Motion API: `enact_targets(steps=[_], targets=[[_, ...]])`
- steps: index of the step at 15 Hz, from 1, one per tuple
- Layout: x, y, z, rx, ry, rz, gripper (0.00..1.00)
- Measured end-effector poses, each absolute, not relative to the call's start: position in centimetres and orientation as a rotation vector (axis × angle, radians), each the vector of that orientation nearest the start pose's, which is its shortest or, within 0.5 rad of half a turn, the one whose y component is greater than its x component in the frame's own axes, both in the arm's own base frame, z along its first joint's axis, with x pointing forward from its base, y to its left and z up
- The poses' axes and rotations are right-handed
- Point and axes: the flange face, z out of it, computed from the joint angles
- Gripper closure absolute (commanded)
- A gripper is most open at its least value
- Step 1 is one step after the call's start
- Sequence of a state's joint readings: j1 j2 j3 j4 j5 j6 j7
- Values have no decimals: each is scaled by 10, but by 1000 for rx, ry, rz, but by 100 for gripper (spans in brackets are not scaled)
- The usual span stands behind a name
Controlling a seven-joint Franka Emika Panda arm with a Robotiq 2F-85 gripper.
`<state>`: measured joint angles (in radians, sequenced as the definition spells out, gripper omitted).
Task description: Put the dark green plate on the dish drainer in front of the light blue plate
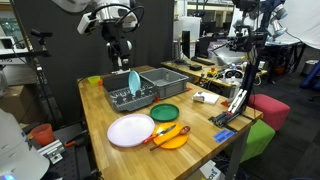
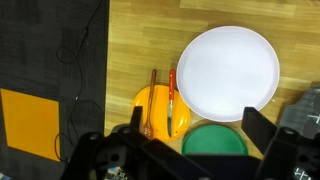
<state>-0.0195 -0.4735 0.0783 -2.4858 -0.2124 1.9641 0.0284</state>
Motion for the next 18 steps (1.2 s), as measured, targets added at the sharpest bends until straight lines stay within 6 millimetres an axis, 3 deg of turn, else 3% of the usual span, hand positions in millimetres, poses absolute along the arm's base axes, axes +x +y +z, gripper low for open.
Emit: enact_targets(steps=[13,18], targets=[[397,12,453,-3365,-187,60,0],[407,39,449,-3349,-356,41,0]])
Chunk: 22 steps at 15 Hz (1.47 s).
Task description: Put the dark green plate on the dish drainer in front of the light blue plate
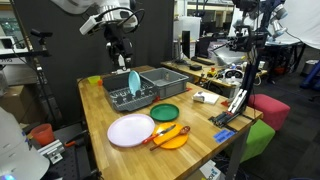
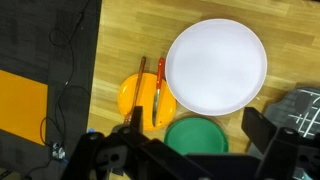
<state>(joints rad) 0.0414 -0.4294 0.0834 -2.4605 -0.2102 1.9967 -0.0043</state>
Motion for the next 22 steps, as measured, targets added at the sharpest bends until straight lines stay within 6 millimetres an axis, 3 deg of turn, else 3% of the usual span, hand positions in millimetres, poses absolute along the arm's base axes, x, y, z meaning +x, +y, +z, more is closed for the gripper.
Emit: enact_targets(steps=[4,15,22], targets=[[416,64,432,-3307,-532,111,0],[420,66,430,-3303,-549,110,0],[468,64,419,-3208,-836,160,0]])
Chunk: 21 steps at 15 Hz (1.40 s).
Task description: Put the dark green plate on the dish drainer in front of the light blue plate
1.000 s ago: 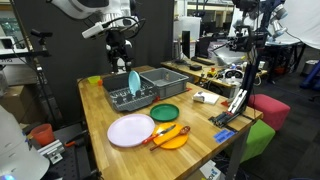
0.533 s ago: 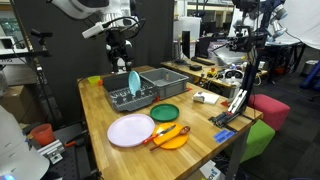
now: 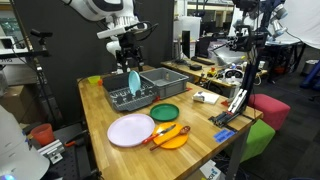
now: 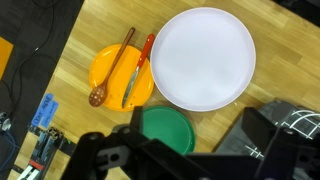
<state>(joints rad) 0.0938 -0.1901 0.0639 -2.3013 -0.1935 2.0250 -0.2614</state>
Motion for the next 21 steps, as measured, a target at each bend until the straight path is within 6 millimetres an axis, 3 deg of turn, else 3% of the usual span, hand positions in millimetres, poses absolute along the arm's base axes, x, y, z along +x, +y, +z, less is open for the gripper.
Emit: enact_targets(steps=[5,18,21], targets=[[510,53,405,-3188,-866,179,0],[512,55,405,-3188,-868,178,0],[515,62,397,-3179,-887,178,0]])
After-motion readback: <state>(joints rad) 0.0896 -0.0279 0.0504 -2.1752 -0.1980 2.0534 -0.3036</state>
